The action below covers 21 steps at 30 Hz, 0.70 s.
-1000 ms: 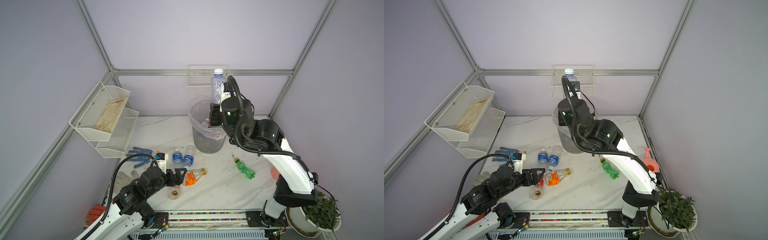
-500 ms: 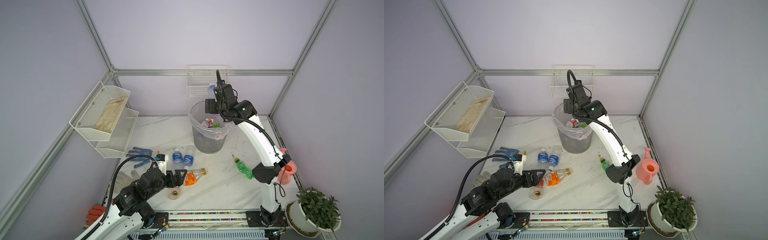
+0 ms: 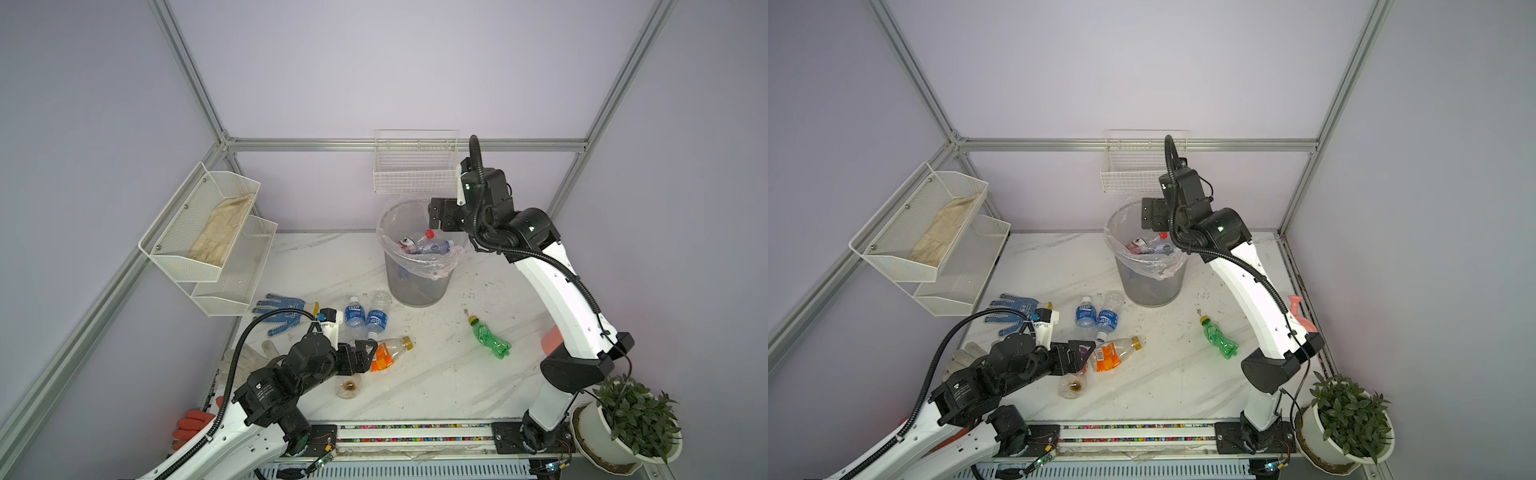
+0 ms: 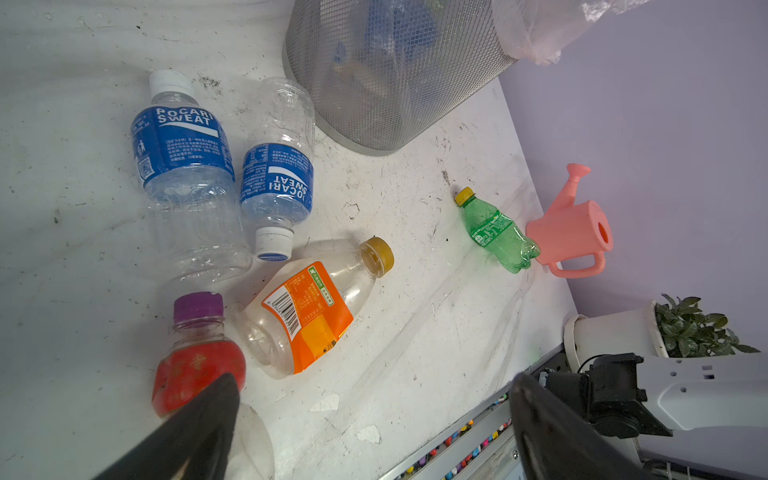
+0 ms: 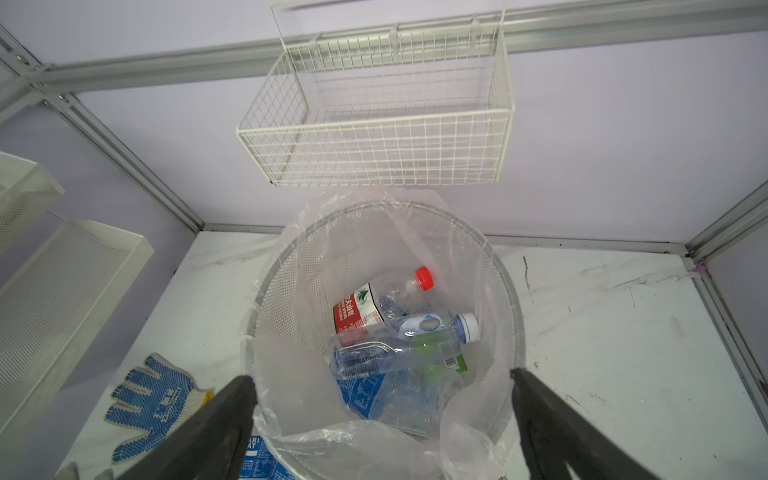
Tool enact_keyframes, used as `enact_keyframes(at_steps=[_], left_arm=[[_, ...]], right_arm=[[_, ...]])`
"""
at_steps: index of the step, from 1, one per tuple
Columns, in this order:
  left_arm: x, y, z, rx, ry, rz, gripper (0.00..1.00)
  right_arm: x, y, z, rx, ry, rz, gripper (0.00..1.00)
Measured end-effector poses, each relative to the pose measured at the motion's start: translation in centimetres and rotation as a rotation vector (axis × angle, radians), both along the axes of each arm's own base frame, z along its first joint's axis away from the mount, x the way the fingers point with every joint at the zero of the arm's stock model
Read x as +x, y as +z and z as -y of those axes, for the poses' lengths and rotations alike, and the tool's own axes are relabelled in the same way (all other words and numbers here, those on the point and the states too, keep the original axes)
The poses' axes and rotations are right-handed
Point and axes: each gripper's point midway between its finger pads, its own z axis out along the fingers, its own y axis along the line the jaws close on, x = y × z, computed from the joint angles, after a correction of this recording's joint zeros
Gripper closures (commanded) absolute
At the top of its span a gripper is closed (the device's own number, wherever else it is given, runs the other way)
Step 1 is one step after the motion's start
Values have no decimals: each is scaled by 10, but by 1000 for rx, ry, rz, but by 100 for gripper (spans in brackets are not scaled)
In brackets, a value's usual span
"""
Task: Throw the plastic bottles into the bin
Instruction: 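Lower the left gripper onto the purple-cap bottle while the right gripper nears the green bottle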
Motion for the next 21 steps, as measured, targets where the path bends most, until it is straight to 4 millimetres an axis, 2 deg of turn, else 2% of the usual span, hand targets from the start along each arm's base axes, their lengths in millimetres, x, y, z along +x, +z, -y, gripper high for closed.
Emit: enact_keyframes(at_steps=[2, 11, 15, 21], left_arm=[[-1, 0, 1, 0, -5, -2, 0], [-3, 0, 3, -3, -14, -2, 0], [-3, 0, 3, -3, -15, -2, 0], [-4, -4, 6, 2, -25, -10, 0]], right_arm=[[-4, 0, 3, 6, 0, 8, 3], [-2, -39, 0, -43, 5, -64, 3], [-4, -44, 1, -42, 8, -72, 3], [-17, -41, 10, -29, 3, -68, 3]])
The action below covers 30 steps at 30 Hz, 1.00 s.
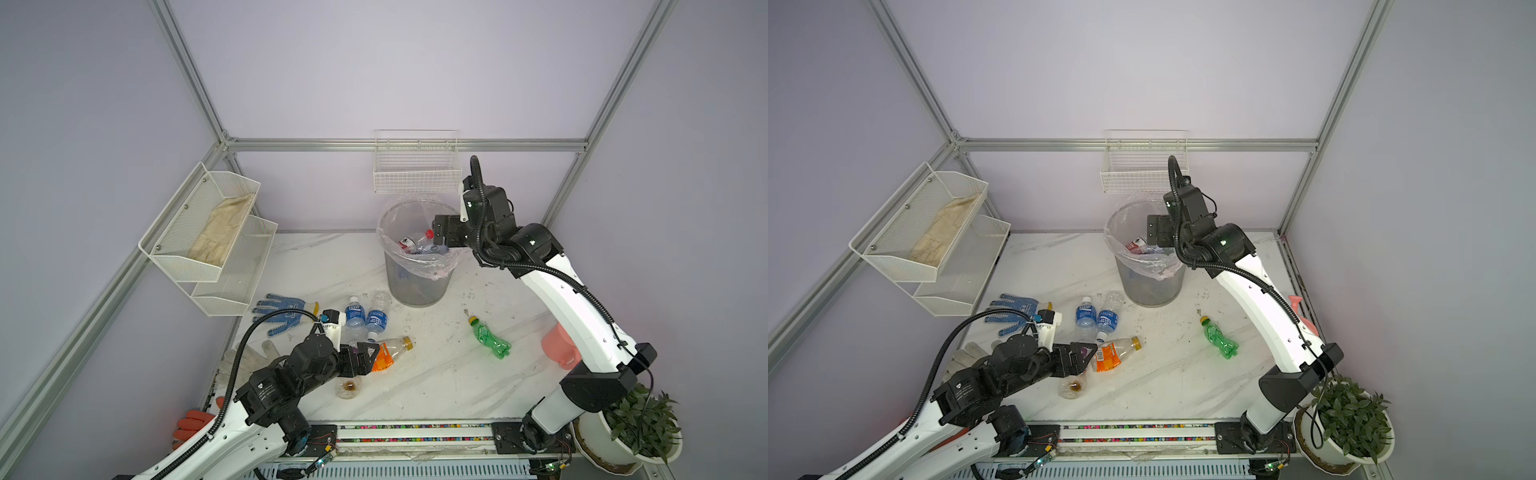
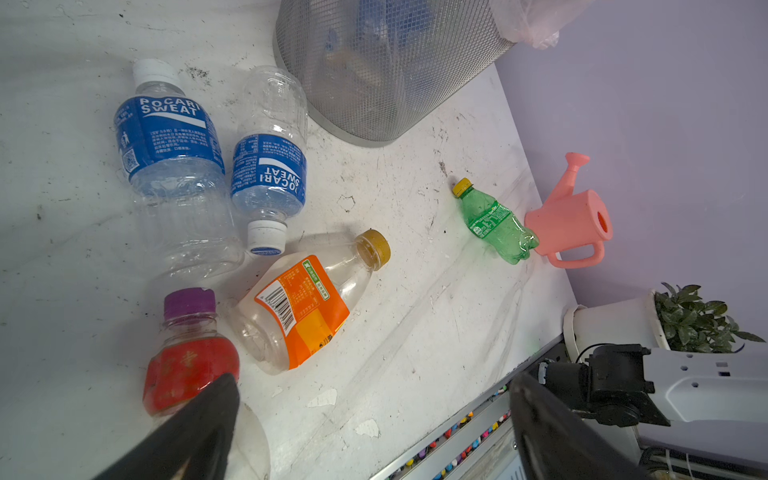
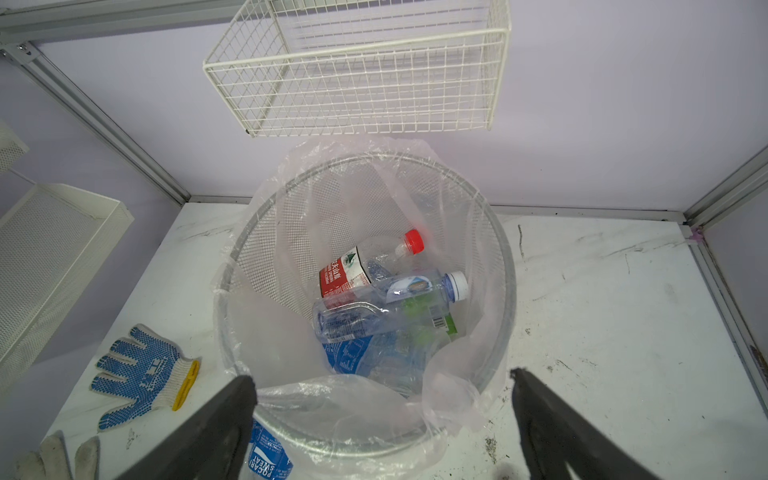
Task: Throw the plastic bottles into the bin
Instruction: 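Lower the left gripper onto the purple-cap bottle while the right gripper nears the green bottle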
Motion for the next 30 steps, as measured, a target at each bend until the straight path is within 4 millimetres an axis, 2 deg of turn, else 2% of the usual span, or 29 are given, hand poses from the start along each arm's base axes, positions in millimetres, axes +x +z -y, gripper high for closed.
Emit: enact_keyframes(at_steps=[8, 15, 21, 30], left_arm=[[-2, -16, 10, 50, -41, -53, 0], [-5, -23, 14, 78, -60, -67, 0], [-4, -34, -1, 146, 1, -87, 0], [-8, -51, -24, 197, 100, -144, 0]], right_arm=[[-21, -3, 16, 13, -5, 7, 3], [-28, -29, 22, -1, -12, -34, 3], [-37, -54, 28, -17, -16, -75, 3], [-55, -77, 39, 6, -28, -101, 3]])
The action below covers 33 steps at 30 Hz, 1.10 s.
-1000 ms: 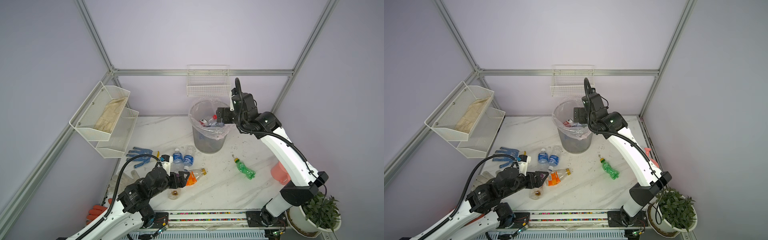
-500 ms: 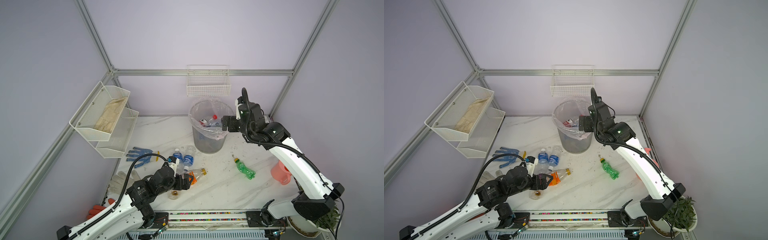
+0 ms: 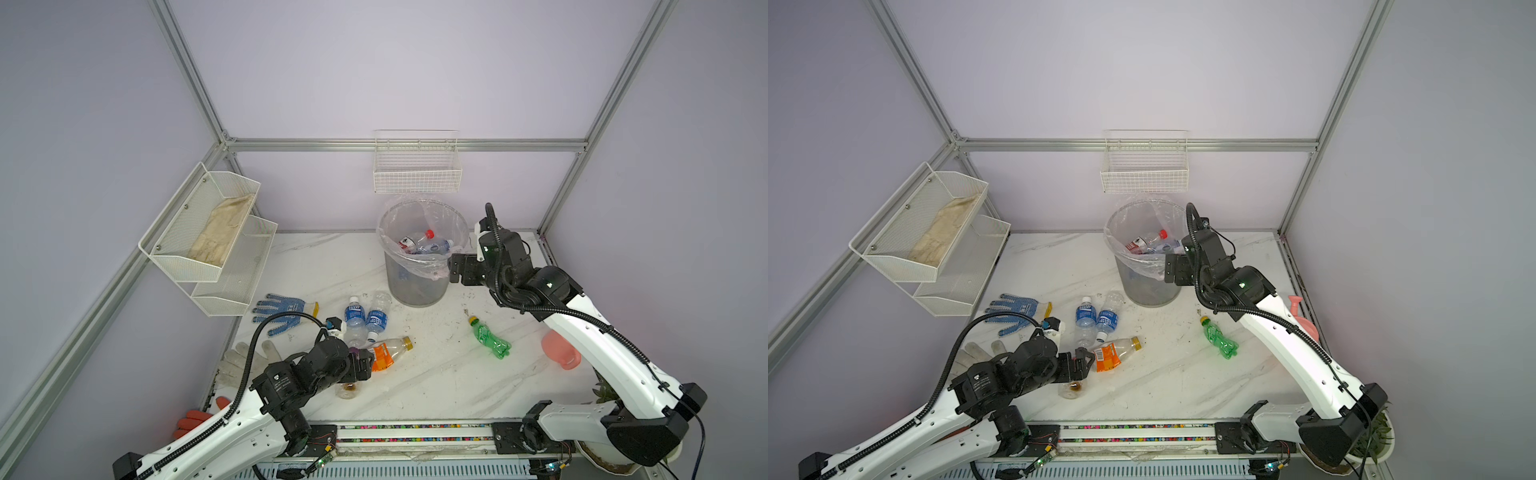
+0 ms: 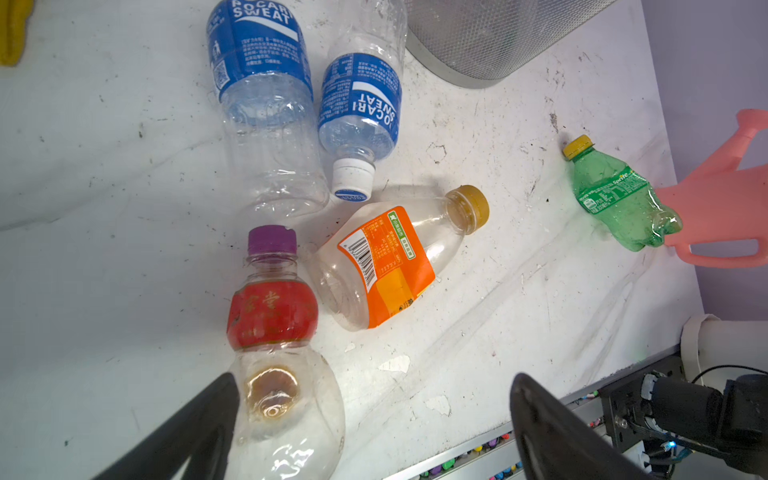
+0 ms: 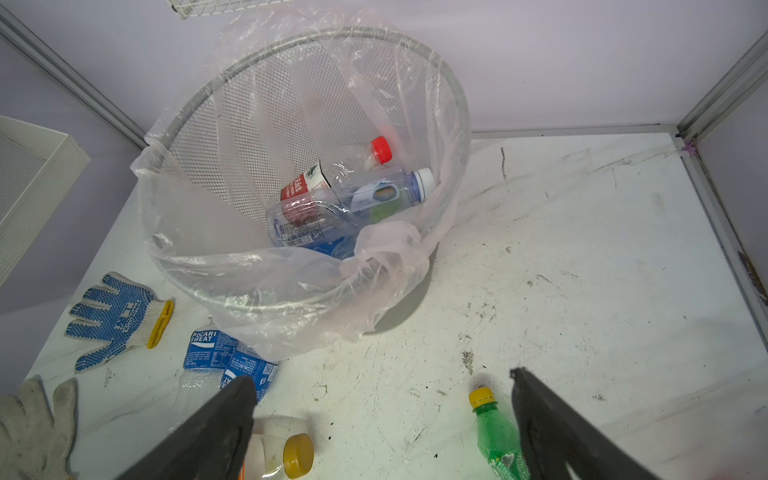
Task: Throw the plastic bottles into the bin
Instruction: 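Lower the left gripper onto the purple-cap bottle while the right gripper nears the green bottle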
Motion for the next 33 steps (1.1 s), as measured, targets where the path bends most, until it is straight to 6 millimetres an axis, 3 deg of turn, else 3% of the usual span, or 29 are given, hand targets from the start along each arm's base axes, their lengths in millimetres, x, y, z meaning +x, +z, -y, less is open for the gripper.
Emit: enact_keyframes(at_steps=[13, 20, 33], left_arm=[[-9, -32, -14, 55, 55, -83, 0], [-13, -54, -19, 105, 78, -143, 0], [-19, -80, -22, 110, 98, -188, 7]], right_arm=[[-15, -32, 10, 15, -21, -51, 3], [-23, -39, 13, 33, -23, -65, 3], [-28, -62, 15, 37, -39, -105, 3]])
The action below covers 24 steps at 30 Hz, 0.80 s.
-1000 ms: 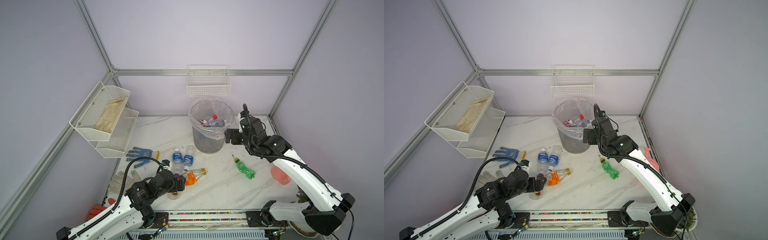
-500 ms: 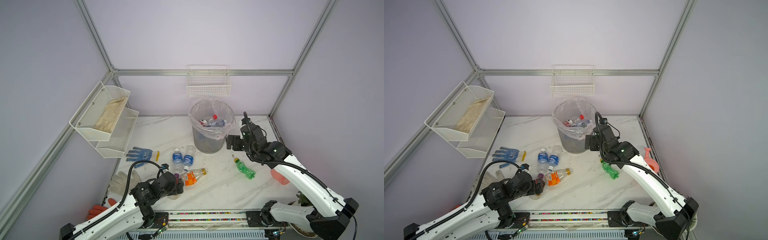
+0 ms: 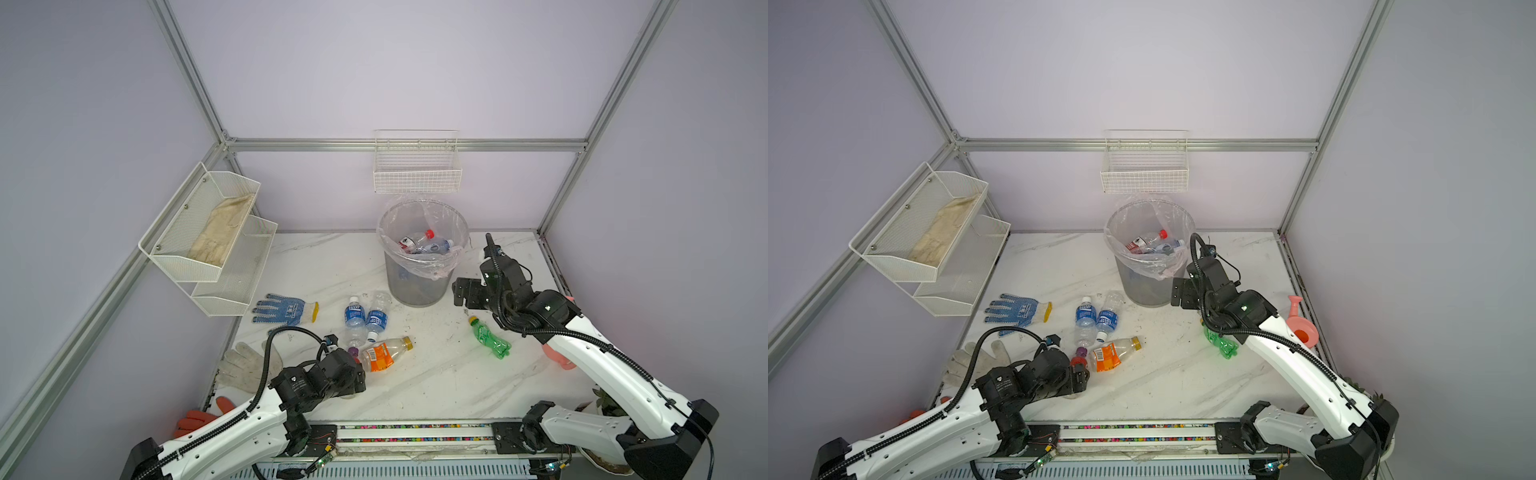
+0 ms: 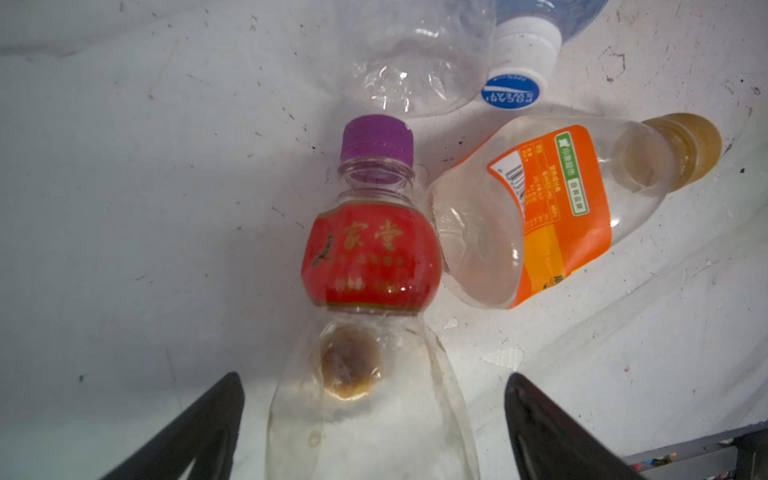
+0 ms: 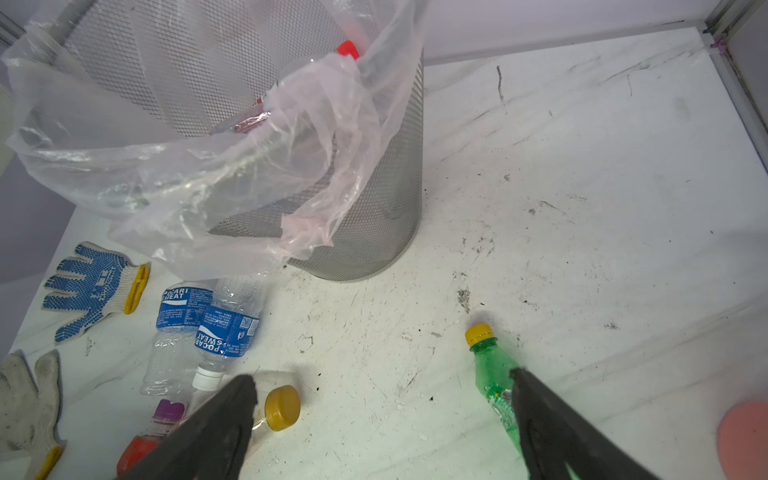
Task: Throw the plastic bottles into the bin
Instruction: 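Lower the left gripper onto the purple-cap bottle while the right gripper nears the green bottle, then close the left gripper on the purple-cap bottle while the right gripper lowers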
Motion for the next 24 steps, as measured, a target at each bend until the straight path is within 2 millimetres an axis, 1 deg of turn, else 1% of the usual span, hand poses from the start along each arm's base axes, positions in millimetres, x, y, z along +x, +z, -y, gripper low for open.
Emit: enact_keyframes(at_steps=[5, 10, 12, 15, 18, 20, 24], left_arm=[[-1, -9, 2, 3, 1, -21, 13], [-2, -14, 4, 3, -4, -34, 22], [-2, -15, 4, 0, -4, -36, 28], [-2, -15, 5, -6, -2, -35, 44], [-1, -15, 6, -17, 5, -32, 56], [-1, -14, 7, -22, 8, -30, 61], [-1, -14, 7, -23, 8, -30, 68]], right_arm=[[-2, -2, 1, 14, -3, 1, 3], [-5, -5, 1, 22, 1, -3, 3], [-6, -8, 2, 21, 1, -8, 3], [-8, -15, 3, 15, 1, -22, 3], [-10, -20, 4, 15, -1, -32, 3], [-11, -22, 4, 20, -4, -35, 3], [-13, -21, 5, 30, -7, -31, 3]])
